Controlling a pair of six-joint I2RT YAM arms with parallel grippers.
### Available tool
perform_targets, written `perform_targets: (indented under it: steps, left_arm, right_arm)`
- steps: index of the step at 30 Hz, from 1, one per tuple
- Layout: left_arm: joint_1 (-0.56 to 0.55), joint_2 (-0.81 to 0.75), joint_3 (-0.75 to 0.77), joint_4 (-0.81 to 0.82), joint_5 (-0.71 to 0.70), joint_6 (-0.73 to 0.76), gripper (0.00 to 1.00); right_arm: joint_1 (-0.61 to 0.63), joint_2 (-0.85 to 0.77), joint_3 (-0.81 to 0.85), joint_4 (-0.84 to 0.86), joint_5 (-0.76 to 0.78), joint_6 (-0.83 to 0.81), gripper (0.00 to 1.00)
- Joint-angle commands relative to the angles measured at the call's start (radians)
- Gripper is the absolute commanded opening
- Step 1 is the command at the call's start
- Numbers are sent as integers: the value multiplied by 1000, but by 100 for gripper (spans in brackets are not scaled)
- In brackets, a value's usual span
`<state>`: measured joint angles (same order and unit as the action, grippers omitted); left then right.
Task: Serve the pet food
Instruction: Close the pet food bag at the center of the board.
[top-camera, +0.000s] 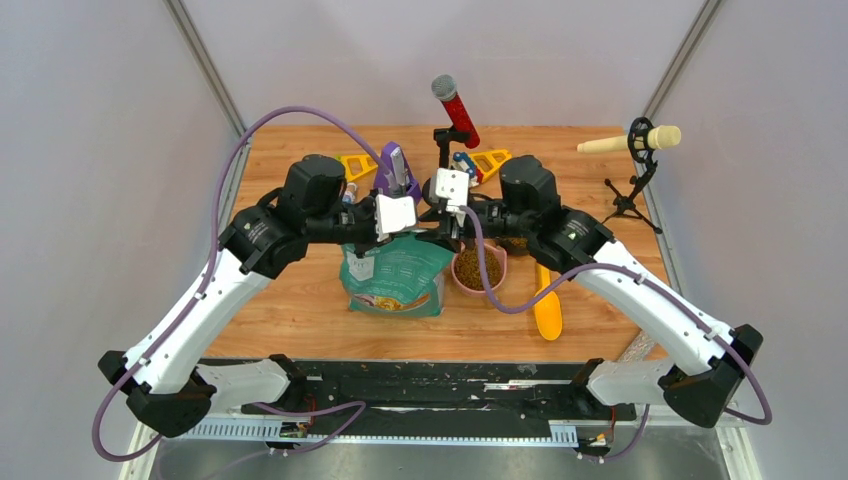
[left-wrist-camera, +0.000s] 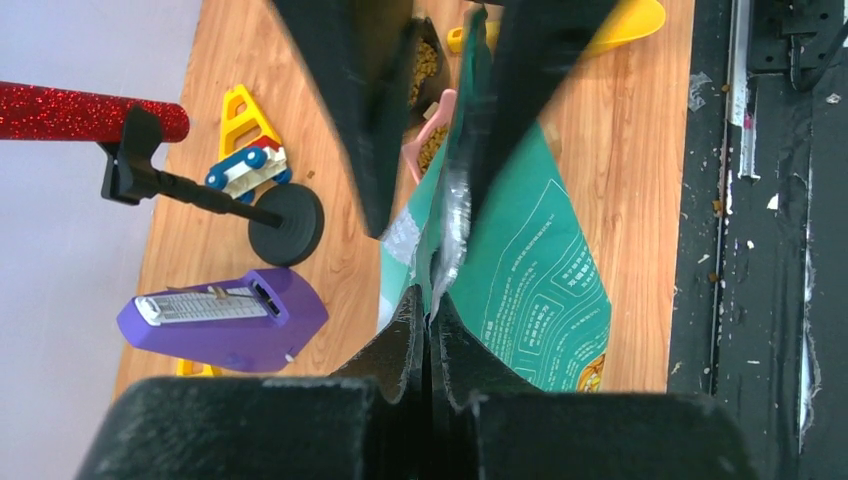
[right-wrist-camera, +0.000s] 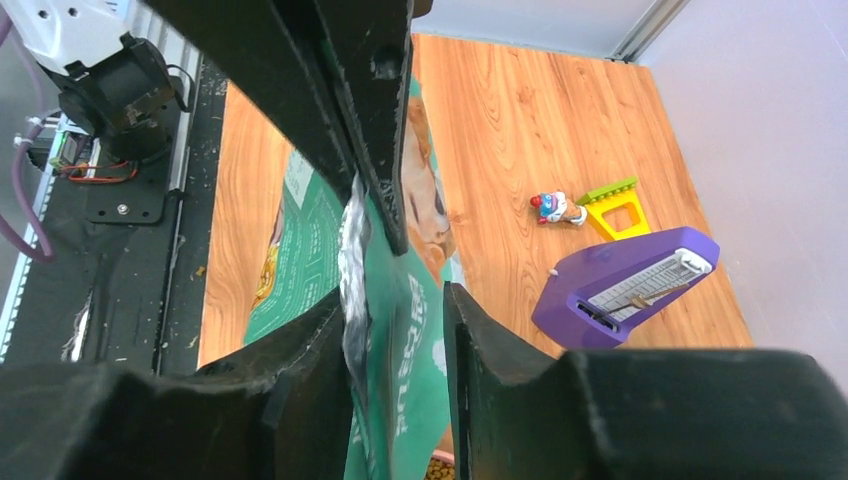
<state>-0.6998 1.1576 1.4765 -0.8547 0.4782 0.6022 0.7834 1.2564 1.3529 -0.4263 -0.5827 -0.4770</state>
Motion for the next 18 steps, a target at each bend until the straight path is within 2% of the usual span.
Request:
perform_targets:
  steps: [1, 2, 3, 8, 9, 11, 13, 18]
  left_arm:
    - [4, -12, 69, 104, 30, -27, 0]
    - [4, -12, 70, 104, 26, -26, 0]
    - [3, -12, 70, 105, 26, -26, 0]
    - [2, -19, 59, 111, 14, -22, 0]
    - [1, -22, 55, 115, 11, -21, 0]
    - [0, -24, 51, 120, 4, -22, 0]
    - [0, -25, 46, 126, 1, -25, 0]
    - [-1, -22, 47, 128, 23, -26, 0]
  right_arm:
    - [26, 34, 84, -38, 78, -28, 20]
    - [33, 39, 96, -49, 86, -30, 4]
    - [37, 42, 106, -58, 94, -29, 0]
    - [59, 40, 130, -94, 110, -23, 0]
    - [63, 40, 131, -98, 123, -19, 5]
    - [62, 37, 127, -102, 140, -11, 27]
    - [62, 30, 118, -103, 131, -11, 39]
    - [65, 34, 130, -99, 62, -3, 41]
